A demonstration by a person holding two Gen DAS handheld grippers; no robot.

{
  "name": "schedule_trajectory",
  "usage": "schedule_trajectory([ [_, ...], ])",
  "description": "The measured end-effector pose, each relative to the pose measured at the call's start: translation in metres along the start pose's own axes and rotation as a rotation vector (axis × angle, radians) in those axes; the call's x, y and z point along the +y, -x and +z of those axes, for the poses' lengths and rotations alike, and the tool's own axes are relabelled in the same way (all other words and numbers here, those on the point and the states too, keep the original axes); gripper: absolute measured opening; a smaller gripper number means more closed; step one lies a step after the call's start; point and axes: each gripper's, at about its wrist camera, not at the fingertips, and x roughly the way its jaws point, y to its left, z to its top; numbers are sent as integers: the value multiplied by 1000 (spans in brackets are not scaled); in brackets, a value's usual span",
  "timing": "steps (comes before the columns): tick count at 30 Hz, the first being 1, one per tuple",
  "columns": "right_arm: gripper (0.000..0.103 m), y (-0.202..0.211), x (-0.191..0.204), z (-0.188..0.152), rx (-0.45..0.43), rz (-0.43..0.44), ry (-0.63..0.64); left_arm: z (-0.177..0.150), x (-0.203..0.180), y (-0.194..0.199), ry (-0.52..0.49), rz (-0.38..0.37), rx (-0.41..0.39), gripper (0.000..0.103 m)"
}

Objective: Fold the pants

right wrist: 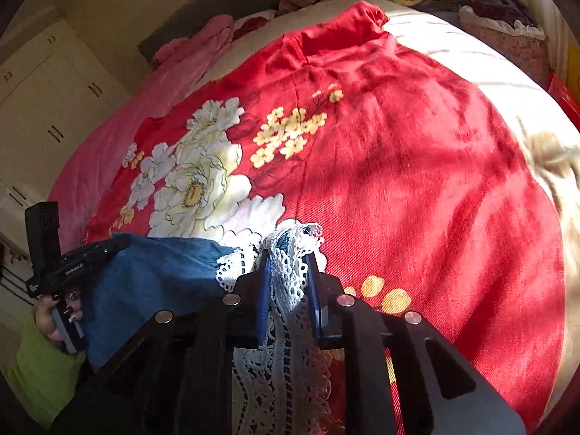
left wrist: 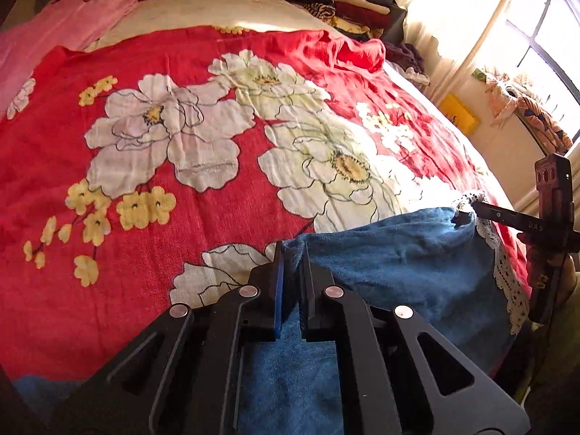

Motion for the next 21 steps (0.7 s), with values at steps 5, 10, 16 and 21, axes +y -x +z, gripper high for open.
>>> schedule_trajectory([
  [5,9,10,-3,19,-99,-55,26,12,0,-3,5,41,-34,1],
  [10,10,-21,-9,13,-26,-192,70,-2,3,-40,-12,128,2,5],
  [16,28,22,4,1,-124,-235,86,-1,1,-6,-30,164,-53,26],
  [21,42,76,16,-38,-151,-186,75,-18,2,54,-42,229,-127,53],
])
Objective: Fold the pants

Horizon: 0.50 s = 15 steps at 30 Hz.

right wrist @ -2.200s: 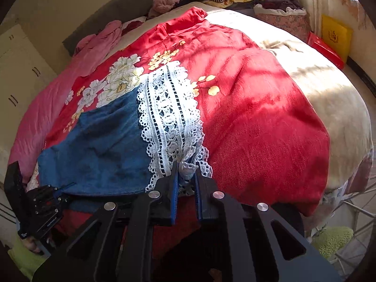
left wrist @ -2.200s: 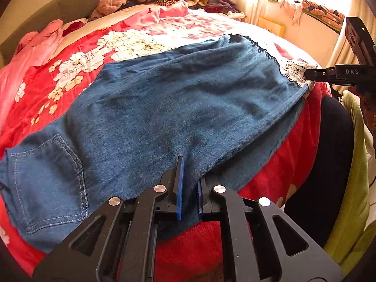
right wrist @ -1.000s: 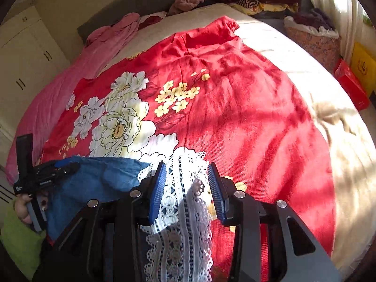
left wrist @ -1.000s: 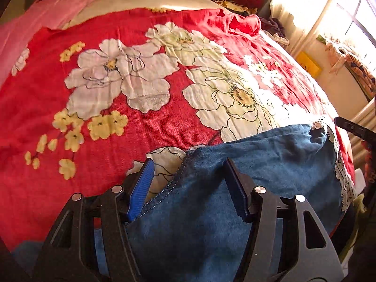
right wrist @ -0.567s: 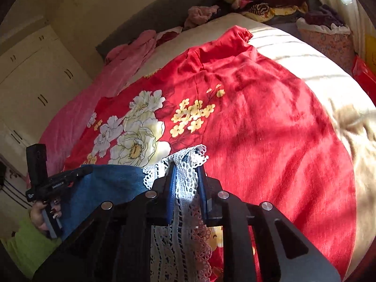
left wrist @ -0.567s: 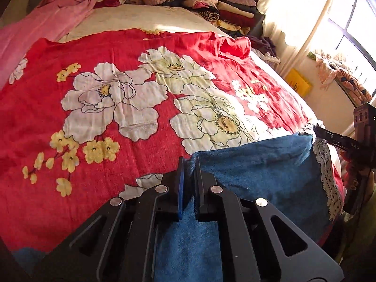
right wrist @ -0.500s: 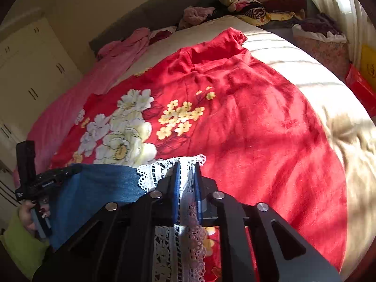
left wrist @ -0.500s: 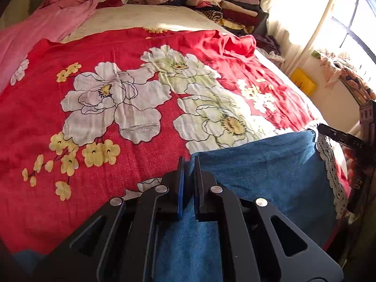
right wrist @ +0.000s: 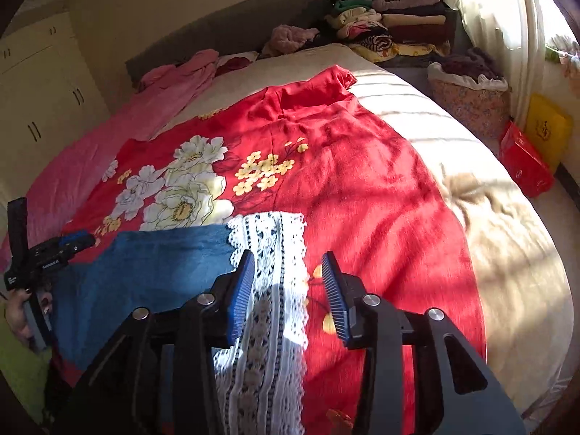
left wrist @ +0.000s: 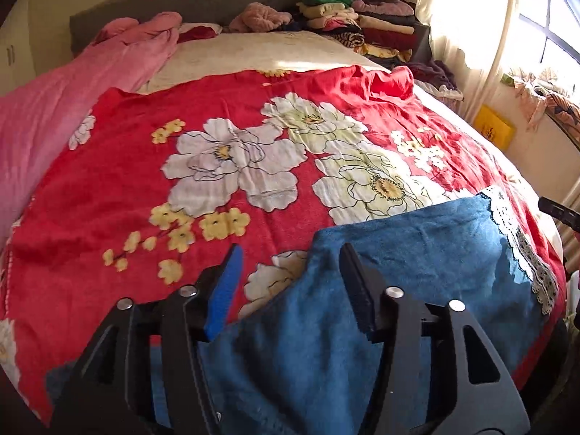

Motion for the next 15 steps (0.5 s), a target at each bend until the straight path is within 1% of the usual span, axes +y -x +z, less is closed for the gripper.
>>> schedule_trajectory([
  [2,42,15,1,-21,28,22,6,-14,7,25,11,-4,-16,54],
  [3,41,18,3,-31,48,24,11,-22,9,34,15,-10,-20,59],
  [4,41,20,2,-41,71,27,13,-31,12,43,21,-7,-21,61],
  [7,41,12,0,-59,136,39,-3,-60,22,57,41,13,0,65],
  [8,42,7,-1,-61,157,38,-8,-68,24,58,46,34,11,69],
  [9,42,1,-1,-61,180,48,-12,-79,27,56,44,77,31,74],
  [11,43,-7,0,-62,217,41,-13,-93,36,48,40,159,73,75],
  [12,40,-10,2,-63,233,32,-2,-100,45,43,56,195,98,75],
  [13,31,-13,7,-64,249,21,25,-105,55,41,89,215,109,75],
  [14,19,-14,12,-65,255,7,52,-107,62,42,107,213,101,75],
  [15,16,-11,16,-65,248,-19,73,-108,67,44,116,207,91,70],
])
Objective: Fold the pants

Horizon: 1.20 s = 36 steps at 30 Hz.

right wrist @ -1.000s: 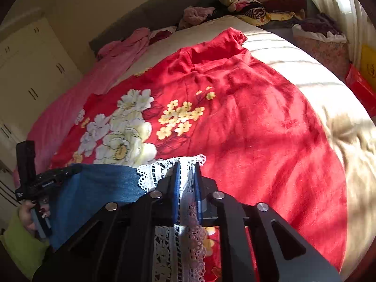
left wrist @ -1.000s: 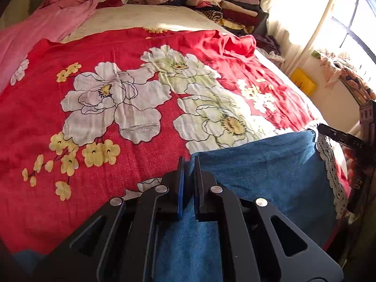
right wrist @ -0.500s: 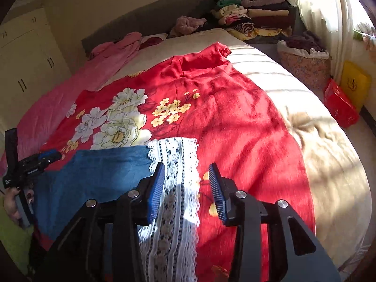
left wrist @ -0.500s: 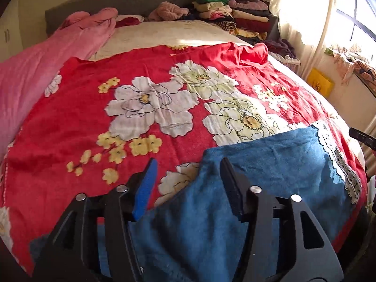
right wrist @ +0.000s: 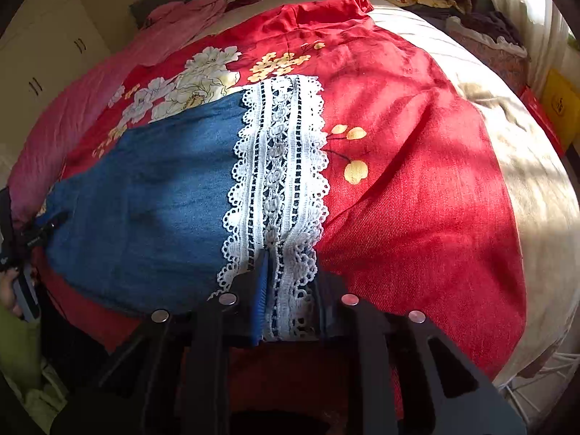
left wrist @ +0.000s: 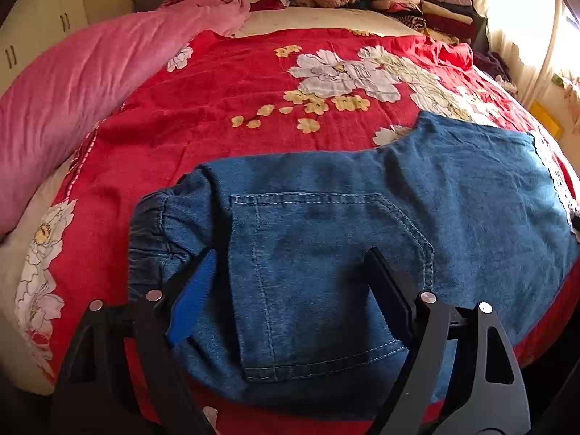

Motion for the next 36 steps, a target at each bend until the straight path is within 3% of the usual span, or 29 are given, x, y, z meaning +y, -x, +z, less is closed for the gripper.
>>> schedule_trajectory([
  [7,16,0,-1,-7,13,-89,-19,0,-2,-5,-9,6,4,66],
  [10,26,7,0,-7,1,-114,-27,-2,-3,0,-1,-5,-8,67],
  [11,36,11,1,-7,-11,-128,-31,-1,-2,3,10,-18,-10,68],
  [14,39,36,4,-10,-95,-118,-51,1,-6,22,13,-55,-41,77],
  [17,57,55,17,-14,-162,-100,-34,6,-22,38,-24,-87,-77,80],
  [23,59,59,61,-15,-198,-74,69,16,-71,47,-115,-201,-92,88],
  [26,67,46,83,-17,-185,-60,117,17,-99,41,-172,-235,-79,88],
  [30,68,17,101,-21,-111,-60,157,6,-126,25,-235,-248,-31,89],
  [34,68,-14,94,-28,0,-97,130,-22,-143,-1,-306,-240,66,89],
  [36,68,-18,93,-31,9,-100,133,-32,-145,-6,-332,-221,62,90],
])
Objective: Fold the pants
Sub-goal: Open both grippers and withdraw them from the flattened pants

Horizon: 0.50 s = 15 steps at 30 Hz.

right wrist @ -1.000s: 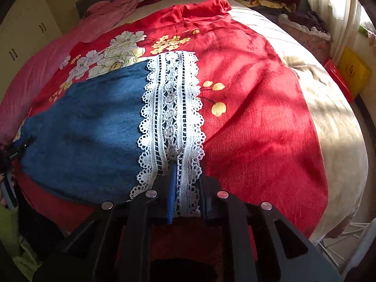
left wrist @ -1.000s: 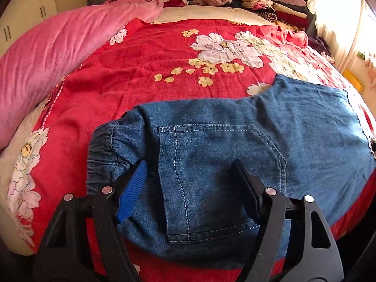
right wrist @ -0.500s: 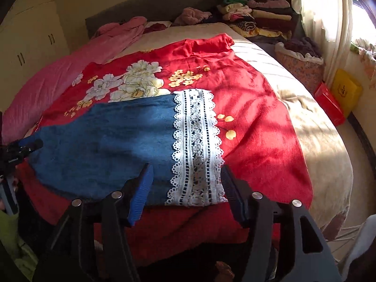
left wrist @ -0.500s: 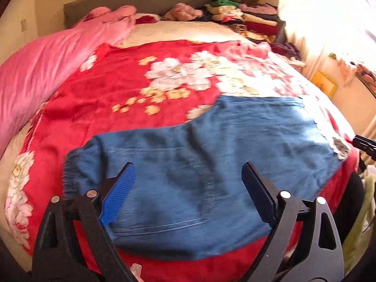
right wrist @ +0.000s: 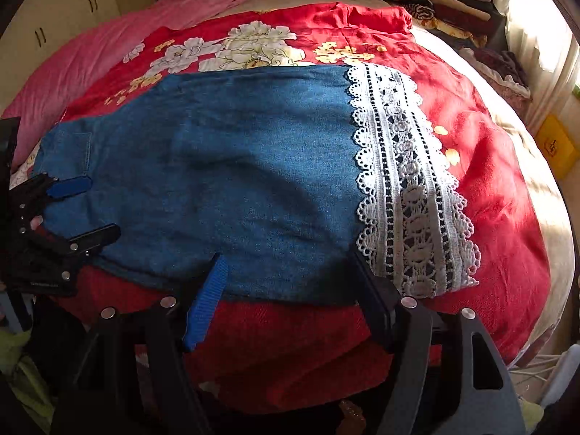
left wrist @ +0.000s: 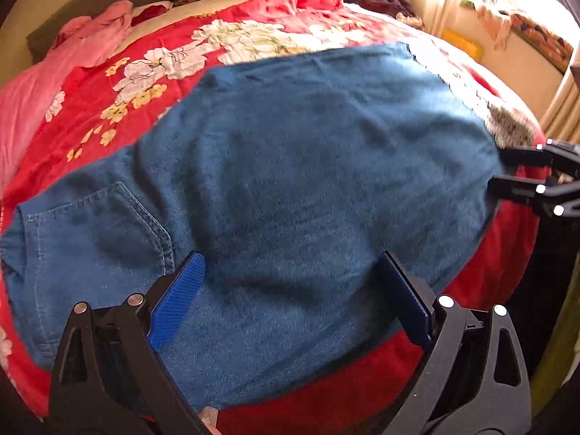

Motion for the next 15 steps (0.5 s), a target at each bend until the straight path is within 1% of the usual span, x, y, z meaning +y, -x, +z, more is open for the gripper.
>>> schedule_trajectory([
  [2,68,3,2,1,-8,-1,3,0,1,2,4,-4,-3,90],
  [4,68,12,0,2,-34,13,-3,3,5,7,18,-13,-6,90],
  [6,69,23,-3,2,-64,20,-20,7,4,16,13,-14,-29,90],
  [7,72,28,-5,3,-77,20,-30,10,3,20,10,-14,-39,90],
  [8,77,33,-8,2,-91,18,-41,13,2,24,7,-18,-50,90],
  [11,78,47,-16,4,-129,18,-72,23,-1,35,0,-29,-81,90],
  [15,83,64,-26,5,-173,6,-107,34,-8,44,-9,-30,-104,92],
])
